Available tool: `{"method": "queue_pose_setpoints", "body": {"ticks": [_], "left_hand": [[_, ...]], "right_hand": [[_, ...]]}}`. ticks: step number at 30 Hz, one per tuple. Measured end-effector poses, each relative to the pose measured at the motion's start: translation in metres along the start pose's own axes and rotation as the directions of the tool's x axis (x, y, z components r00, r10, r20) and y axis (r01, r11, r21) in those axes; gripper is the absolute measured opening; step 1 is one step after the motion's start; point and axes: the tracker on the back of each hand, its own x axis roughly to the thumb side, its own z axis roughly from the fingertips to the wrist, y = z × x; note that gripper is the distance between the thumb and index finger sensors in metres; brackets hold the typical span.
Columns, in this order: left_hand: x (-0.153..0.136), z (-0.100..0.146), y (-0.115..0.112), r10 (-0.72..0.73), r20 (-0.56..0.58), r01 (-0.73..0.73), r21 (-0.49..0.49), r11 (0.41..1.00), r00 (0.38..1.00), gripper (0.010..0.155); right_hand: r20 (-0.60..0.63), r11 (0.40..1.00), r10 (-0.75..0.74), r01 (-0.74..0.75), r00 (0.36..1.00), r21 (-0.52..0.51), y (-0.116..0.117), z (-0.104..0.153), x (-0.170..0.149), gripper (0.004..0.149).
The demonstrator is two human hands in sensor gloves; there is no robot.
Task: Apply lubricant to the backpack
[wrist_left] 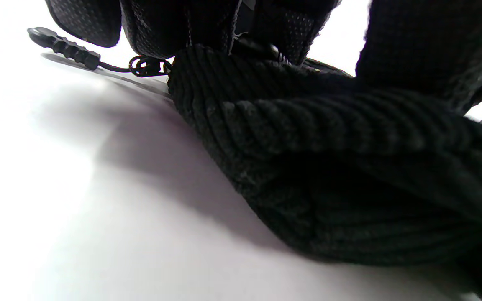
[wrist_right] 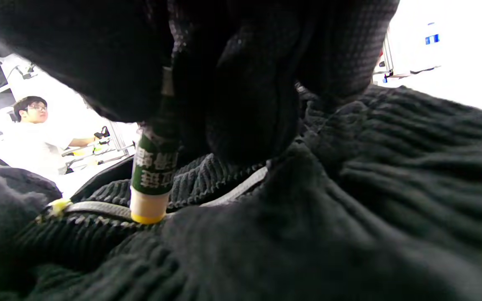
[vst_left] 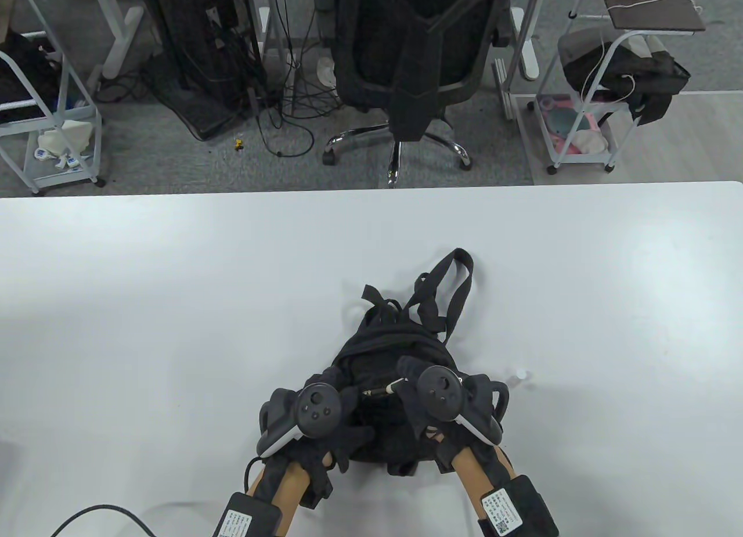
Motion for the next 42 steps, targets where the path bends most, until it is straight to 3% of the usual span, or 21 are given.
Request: {"method": "queue_pose_setpoints", "body": {"ticks": [3, 12, 17, 22, 29, 34, 42], "left_hand": [[0.0, 0.0, 0.0, -0.002, 0.0, 0.002, -0.001, 1.0, 1.0, 0.078], [0.001, 0.0, -0.001, -0.007, 0.004, 0.007, -0.001, 1.0, 1.0, 0.079], [0.001, 0.0, -0.001, -0.005, 0.004, 0.005, -0.002, 1.0, 1.0, 0.079], [0.001, 0.0, -0.001, -0.005, 0.005, 0.005, -0.002, 1.0, 1.0, 0.079], [0.001, 0.0, -0.001, -0.011, 0.009, 0.011, 0.004, 1.0, 1.0, 0.079], [0.002, 0.0, -0.001, -0.012, 0.009, 0.012, 0.003, 1.0, 1.0, 0.079], [0.001, 0.0, -0.001, -0.009, 0.011, 0.009, 0.016, 1.0, 1.0, 0.079]], "right_hand": [[-0.003, 0.998, 0.064, -0.064, 0.998, -0.017, -0.002, 0.001, 0.0, 0.044], [0.018, 0.999, -0.05, 0.05, 0.999, -0.01, 0.002, 0.001, 0.007, 0.045], [0.023, 0.999, 0.033, -0.033, 0.999, -0.015, 0.003, 0.002, 0.008, 0.044], [0.041, 0.999, -0.048, 0.049, 0.998, -0.014, 0.002, 0.003, 0.014, 0.045], [0.049, 0.998, 0.055, -0.053, 0.997, -0.04, 0.004, 0.005, 0.021, 0.044], [0.065, 0.999, 0.003, 0.0, 0.998, -0.036, 0.003, 0.006, 0.023, 0.045], [0.074, 0.998, 0.05, -0.047, 0.996, -0.041, 0.004, 0.006, 0.024, 0.044]]}}
